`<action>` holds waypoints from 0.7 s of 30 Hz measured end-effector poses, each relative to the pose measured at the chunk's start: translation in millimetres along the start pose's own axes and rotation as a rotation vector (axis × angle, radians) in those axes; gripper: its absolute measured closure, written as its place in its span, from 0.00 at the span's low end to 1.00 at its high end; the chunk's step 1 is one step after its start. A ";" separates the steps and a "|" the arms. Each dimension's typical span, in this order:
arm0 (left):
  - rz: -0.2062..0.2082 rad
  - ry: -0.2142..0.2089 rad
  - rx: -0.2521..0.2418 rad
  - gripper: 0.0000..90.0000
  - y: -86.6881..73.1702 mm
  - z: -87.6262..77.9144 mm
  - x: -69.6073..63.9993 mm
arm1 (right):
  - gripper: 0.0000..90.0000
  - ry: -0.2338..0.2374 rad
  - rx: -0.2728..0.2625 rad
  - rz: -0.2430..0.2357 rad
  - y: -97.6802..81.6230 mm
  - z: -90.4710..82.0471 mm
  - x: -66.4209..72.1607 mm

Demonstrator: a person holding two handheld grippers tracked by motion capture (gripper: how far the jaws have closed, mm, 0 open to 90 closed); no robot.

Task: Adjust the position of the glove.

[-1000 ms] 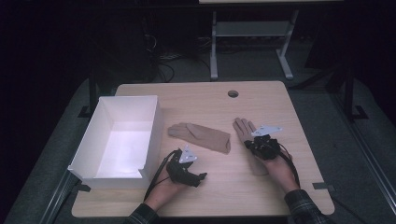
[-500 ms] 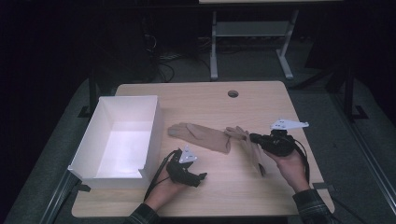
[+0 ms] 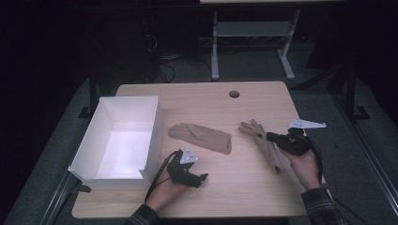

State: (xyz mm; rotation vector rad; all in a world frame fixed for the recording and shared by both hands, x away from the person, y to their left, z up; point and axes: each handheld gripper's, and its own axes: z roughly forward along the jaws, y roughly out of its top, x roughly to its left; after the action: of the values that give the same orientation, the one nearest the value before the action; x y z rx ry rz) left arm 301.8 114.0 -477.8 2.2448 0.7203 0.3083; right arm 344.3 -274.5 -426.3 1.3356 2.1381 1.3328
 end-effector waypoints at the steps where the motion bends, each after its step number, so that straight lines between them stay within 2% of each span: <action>1: -0.001 0.000 0.000 0.15 0.0 0.0 -0.1 | 0.98 0.006 -0.010 0.004 1.4 -2.3 -0.3; 3: -0.001 0.000 -0.001 0.15 0.0 0.0 -0.1 | 0.98 -0.001 -0.016 0.009 2.7 -5.7 -0.5; 10: -0.002 0.001 -0.002 0.15 -0.1 0.1 -0.3 | 0.98 -0.121 0.036 -0.003 -7.8 -6.1 -20.2; 14: -0.002 0.001 -0.001 0.15 -0.1 0.1 -0.2 | 0.97 -0.190 0.087 -0.010 -13.9 -5.9 -30.1; 19: -0.002 0.001 -0.002 0.15 -0.1 0.1 -0.3 | 0.96 -0.224 0.130 -0.011 -18.7 -3.7 -36.0; 21: -0.003 0.000 -0.002 0.15 -0.1 0.1 -0.3 | 0.91 -0.266 0.171 -0.013 -22.4 -2.3 -41.1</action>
State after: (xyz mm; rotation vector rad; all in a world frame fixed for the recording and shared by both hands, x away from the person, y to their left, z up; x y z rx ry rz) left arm 301.6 113.9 -477.9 2.2420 0.7228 0.3076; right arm 352.1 -312.7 -452.3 1.4685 2.1080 0.9234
